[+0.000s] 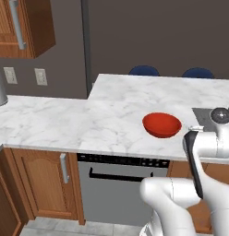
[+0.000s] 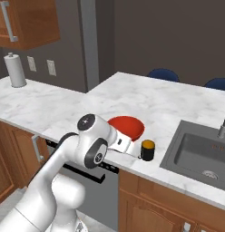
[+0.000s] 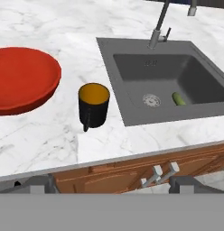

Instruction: Clear the mugs and bowl far away from the sink.

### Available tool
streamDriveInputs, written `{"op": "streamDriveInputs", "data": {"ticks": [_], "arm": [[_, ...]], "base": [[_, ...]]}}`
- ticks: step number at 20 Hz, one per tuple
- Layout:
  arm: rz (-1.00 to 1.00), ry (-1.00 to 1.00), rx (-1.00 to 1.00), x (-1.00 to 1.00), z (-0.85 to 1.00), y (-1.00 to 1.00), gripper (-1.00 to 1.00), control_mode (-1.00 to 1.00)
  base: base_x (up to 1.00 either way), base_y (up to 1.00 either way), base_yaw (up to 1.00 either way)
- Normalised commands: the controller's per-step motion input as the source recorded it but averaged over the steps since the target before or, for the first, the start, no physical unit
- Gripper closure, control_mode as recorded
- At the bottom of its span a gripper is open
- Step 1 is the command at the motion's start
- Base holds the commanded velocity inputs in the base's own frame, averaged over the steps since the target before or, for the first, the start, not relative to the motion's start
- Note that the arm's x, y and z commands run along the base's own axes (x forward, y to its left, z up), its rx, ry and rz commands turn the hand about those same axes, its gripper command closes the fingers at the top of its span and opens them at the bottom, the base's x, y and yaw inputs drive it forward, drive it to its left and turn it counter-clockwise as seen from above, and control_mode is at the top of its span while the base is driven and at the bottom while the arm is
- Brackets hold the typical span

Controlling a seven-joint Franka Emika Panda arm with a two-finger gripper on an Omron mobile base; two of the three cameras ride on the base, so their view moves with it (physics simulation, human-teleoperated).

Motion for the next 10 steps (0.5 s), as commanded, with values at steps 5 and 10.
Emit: {"op": "streamDriveInputs", "data": {"ticks": [5, 10], "arm": [[0.0, 0.07, 0.0, 0.35, -0.16, 0.14, -1.0, -1.0], [0.0, 0.12, 0.0, 0.49, -0.31, 0.09, -1.0, -1.0]], "base": [[0.0, 0.0, 0.0], [0.0, 0.0, 0.0]]}}
